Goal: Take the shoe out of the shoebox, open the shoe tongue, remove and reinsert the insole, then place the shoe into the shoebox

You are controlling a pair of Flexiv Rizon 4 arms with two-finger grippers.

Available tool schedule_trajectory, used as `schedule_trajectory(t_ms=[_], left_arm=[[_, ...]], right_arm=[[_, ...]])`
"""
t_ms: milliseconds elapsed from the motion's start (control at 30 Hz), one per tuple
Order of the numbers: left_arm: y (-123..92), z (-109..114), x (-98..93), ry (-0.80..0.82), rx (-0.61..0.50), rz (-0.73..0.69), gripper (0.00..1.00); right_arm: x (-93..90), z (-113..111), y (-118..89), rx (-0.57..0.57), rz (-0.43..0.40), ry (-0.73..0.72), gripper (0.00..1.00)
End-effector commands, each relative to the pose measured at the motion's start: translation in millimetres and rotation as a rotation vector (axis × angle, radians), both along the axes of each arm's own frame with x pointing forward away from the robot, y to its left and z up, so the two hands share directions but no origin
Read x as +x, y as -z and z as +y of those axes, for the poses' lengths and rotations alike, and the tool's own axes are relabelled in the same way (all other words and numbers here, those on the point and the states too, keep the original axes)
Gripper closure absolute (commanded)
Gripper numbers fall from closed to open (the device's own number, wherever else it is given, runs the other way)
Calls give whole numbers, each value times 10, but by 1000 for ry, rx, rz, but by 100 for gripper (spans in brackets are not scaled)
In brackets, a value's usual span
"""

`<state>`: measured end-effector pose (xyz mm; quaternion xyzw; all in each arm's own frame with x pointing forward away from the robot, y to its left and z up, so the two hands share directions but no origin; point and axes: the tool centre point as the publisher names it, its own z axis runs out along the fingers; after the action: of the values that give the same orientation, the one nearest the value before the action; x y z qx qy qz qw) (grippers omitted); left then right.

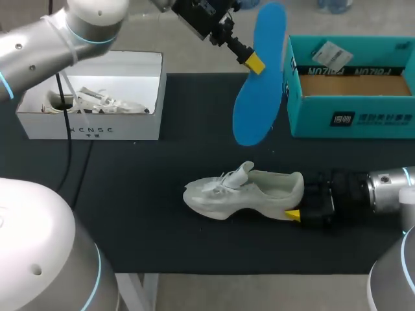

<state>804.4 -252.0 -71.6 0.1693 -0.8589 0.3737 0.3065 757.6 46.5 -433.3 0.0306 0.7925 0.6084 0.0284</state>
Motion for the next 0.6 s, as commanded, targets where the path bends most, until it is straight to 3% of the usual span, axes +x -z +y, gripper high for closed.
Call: schedule_trajectory(t_ms=[33,333,600], left_arm=[[77,38,97,22,-57,65,100],[69,222,239,-34,-89,103,100],[-92,355,456,72,-58,181,100]], right_arm=[[-5,16,37,-2,0,2,100],[-5,16,37,-2,0,2,100],[-5,16,37,-2,0,2,100]])
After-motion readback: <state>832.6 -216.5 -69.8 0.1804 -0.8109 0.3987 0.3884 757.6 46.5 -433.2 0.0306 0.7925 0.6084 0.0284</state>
